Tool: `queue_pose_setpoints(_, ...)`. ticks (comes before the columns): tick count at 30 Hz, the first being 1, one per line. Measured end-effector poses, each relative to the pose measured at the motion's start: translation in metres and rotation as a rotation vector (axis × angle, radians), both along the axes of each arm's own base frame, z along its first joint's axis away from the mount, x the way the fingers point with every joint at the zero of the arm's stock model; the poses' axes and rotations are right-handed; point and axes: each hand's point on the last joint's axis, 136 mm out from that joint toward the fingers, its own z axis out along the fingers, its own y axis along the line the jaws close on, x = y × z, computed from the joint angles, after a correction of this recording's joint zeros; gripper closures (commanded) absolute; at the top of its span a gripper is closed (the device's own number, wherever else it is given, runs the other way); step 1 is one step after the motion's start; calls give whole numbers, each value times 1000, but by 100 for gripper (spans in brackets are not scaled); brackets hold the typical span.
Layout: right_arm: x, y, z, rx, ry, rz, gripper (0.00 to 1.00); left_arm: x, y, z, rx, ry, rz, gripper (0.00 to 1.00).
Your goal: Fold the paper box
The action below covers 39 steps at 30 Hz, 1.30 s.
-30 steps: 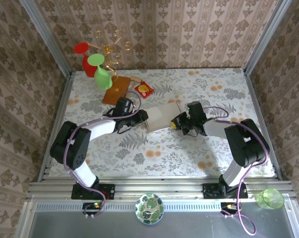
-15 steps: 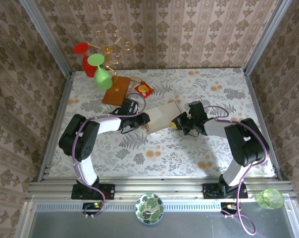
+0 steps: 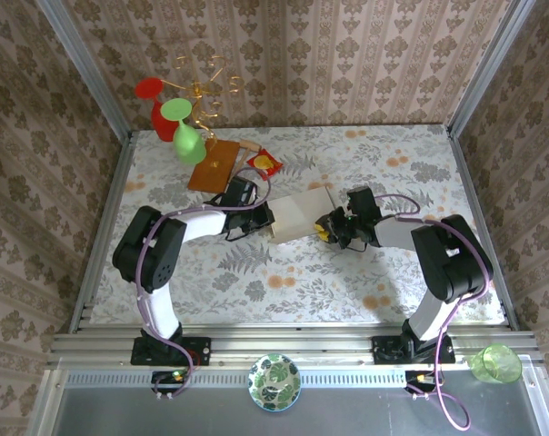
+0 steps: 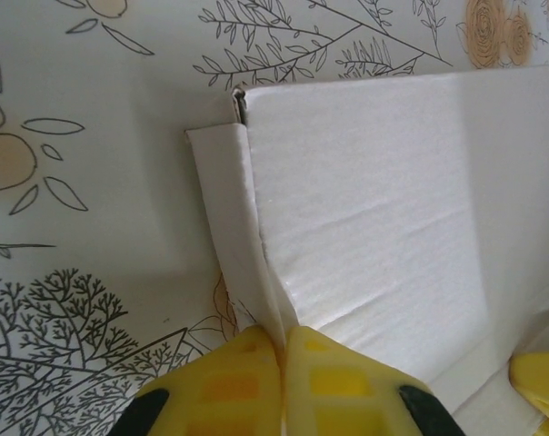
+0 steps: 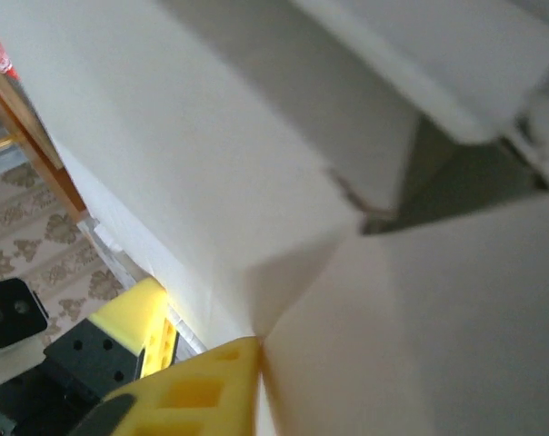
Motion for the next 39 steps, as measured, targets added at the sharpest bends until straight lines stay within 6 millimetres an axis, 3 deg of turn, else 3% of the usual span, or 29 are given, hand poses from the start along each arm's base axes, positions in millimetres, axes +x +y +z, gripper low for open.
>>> queue_pose_setpoints(4,-2,-8,10,-13,-35,3,53,-6,-5,0,-5,15,-15,100)
queue_pose_setpoints(14,5,-76,52,-73,-156,-103,39,-17,-4,2,-47,100,-19,100)
queue_pose_setpoints(20,9,-103,49,-102,-150,-115,37,-22,-3,5,-60,146,-28,100)
queue_pose_setpoints(24,17,-106,39,-98,-116,-57,36,-23,-5,10,-80,165,-39,100)
queue_pose_setpoints(33,20,-83,17,-3,-102,170,33,-18,-5,24,-137,193,-56,100)
queue_pose_setpoints(39,20,-74,26,72,-149,219,33,-22,-5,27,-171,232,-74,100)
